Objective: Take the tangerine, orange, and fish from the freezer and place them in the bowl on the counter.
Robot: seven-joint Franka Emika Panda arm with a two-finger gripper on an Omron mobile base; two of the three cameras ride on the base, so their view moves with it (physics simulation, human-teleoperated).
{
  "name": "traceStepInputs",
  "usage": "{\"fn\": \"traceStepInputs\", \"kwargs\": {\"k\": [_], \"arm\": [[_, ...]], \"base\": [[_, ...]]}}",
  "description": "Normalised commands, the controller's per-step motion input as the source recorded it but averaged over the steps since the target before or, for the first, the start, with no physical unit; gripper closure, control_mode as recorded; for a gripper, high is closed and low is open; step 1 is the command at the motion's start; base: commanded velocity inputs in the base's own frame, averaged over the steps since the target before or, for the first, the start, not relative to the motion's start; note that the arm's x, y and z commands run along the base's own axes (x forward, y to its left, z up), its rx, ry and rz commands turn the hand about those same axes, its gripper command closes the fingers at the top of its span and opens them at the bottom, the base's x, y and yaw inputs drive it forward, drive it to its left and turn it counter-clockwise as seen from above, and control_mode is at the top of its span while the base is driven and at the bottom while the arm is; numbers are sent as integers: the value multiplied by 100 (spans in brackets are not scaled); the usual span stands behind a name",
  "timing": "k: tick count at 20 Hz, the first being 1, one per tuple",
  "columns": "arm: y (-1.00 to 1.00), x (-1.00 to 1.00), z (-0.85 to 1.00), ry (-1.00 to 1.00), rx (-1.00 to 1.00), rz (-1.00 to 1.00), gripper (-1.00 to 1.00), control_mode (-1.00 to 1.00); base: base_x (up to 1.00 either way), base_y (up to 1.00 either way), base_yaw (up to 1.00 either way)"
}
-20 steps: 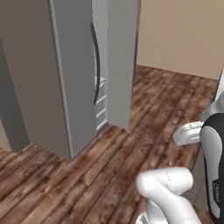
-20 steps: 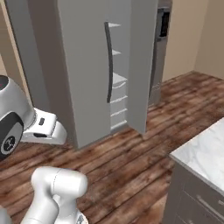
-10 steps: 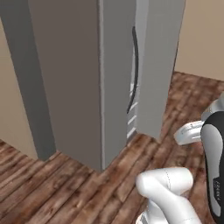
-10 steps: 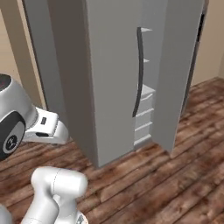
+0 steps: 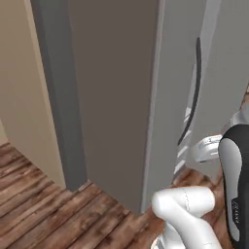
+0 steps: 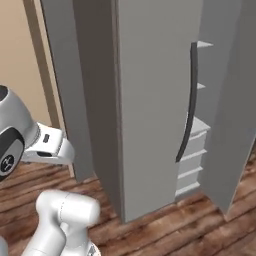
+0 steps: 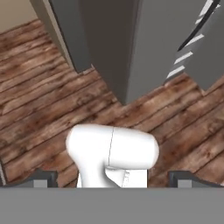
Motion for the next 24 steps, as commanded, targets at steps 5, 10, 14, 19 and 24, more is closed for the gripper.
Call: {"fn": "traceStepInputs", "kwargs": {"k": [5,10,14,19,24], "arm": [[0,0,0,0,0,0,-100,100],[0,0,0,0,0,0,-100,100],[0,0,0,0,0,0,-100,100],[0,0,0,0,0,0,-100,100],[0,0,0,0,0,0,-100,100]], "base": [[79,-41,43],[37,-97,33],[3,-100,19],[20,-85,36],[29,-68,38]]}}
